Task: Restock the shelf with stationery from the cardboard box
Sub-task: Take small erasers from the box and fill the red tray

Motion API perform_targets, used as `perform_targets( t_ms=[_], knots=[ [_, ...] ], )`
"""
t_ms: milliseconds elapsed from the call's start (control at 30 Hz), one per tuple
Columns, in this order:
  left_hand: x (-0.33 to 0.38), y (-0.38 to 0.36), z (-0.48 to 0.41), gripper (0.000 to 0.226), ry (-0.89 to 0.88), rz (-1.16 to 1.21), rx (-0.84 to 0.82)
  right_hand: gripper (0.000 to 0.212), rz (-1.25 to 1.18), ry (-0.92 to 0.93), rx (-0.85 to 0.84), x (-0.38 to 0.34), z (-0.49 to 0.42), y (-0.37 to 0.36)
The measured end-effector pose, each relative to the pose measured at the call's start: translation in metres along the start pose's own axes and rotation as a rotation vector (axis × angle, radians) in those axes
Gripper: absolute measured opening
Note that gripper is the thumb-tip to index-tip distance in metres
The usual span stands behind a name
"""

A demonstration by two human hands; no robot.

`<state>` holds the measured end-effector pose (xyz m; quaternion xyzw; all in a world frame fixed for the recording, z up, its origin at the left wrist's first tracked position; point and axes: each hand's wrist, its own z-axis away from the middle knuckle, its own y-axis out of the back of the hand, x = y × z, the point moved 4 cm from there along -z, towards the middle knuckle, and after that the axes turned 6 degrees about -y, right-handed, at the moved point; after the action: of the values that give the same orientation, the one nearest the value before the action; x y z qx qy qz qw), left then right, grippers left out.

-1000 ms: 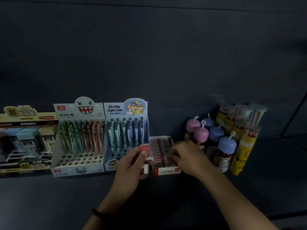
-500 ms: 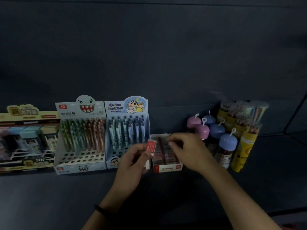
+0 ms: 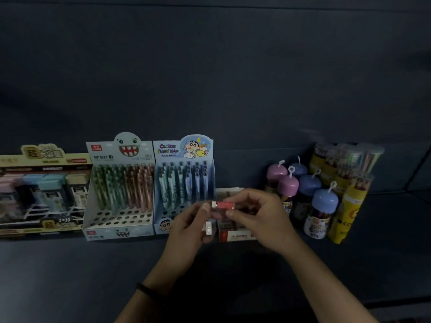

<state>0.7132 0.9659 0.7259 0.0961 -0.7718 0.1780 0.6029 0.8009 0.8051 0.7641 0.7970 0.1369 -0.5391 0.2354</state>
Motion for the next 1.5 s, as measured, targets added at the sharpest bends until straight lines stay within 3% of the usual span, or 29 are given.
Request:
perform_targets(
  t_ms=[200,367,467,567,700,800,900,967,1133,1233,1367,1500],
  knots=[
    [-0.003,0.003,-0.004,0.029,-0.013,0.038,0.000,0.029,0.012,0.040,-0.055,0.004,0.003,-0.002],
    [-0.003,0.006,-0.004,0.017,-0.108,-0.146,0.047,0.020,0.201,0.121,0.057,0.003,0.001,0.007],
    [0.003,0.015,-0.003,0.043,-0.129,-0.156,0.212,0.016,0.302,0.069,0.151,0.008,-0.004,0.022],
    [0.008,0.022,-0.002,0.066,-0.142,-0.127,0.264,0.017,0.500,-0.022,0.095,0.015,-0.008,0.028],
    [0.010,0.012,0.001,0.053,-0.155,-0.093,0.135,0.010,0.660,-0.044,-0.069,0.014,-0.013,0.009],
    [0.004,0.008,0.001,0.012,-0.104,-0.082,0.072,0.005,0.746,-0.062,-0.132,0.015,-0.018,-0.003],
    [-0.001,0.009,0.000,0.038,-0.066,0.076,0.055,0.007,0.818,-0.086,-0.151,0.020,-0.022,-0.008],
    [0.000,0.007,-0.001,0.034,-0.077,0.165,0.068,0.009,0.840,-0.107,-0.150,0.024,-0.023,-0.009],
    [0.002,0.004,-0.002,0.010,-0.117,0.190,0.085,0.009,0.852,-0.171,-0.217,0.025,-0.026,-0.006],
    [0.004,0.001,-0.001,0.015,-0.102,0.179,0.048,0.013,0.848,-0.138,-0.225,0.019,-0.026,-0.002],
    [0.006,0.000,0.001,0.017,-0.128,0.132,-0.005,0.019,0.392,-0.003,0.066,-0.001,-0.015,0.003],
    [0.005,0.001,-0.002,0.012,-0.170,0.044,0.000,0.022,0.259,0.006,0.002,-0.010,-0.008,-0.006]
  ],
)
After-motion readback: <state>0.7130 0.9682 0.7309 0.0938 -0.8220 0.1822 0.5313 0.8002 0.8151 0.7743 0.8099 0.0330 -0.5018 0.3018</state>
